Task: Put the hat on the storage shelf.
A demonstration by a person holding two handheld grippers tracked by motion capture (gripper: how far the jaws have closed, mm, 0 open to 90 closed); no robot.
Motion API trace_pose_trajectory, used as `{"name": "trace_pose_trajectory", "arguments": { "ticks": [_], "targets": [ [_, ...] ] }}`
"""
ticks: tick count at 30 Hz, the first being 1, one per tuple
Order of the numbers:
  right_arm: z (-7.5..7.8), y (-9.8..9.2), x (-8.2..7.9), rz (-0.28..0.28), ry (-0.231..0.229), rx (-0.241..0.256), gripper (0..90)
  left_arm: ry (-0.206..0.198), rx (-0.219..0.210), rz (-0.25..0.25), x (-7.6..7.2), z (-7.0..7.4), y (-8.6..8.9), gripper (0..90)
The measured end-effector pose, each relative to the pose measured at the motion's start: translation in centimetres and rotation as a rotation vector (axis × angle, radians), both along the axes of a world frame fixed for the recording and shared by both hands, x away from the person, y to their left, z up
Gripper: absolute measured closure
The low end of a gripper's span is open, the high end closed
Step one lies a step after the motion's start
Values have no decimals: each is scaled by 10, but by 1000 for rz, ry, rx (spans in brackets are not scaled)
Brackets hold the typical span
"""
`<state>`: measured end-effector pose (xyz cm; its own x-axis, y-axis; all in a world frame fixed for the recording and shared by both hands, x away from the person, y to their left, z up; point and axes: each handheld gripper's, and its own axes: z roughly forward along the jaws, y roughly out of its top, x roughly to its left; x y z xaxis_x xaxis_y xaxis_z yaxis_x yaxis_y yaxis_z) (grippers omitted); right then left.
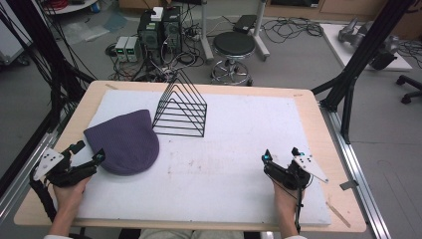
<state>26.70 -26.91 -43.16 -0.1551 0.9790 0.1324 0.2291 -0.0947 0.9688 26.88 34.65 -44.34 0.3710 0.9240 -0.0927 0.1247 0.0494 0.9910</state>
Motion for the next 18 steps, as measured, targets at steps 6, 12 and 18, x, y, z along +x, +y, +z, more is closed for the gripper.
{"name": "trace_pose_trajectory", "arguments": {
  "ticks": [6,12,18],
  "targets": [
    [0,0,0,2,-2,-4,35,-4,4,-1,-1,0,0,169],
    [-1,-1,1,1,11,11,35,-2,2,-6,0,0,-1,169],
    [-1,-2,1,-5,11,21,35,-1,3,-3,-1,0,0,169]
  ]
}}
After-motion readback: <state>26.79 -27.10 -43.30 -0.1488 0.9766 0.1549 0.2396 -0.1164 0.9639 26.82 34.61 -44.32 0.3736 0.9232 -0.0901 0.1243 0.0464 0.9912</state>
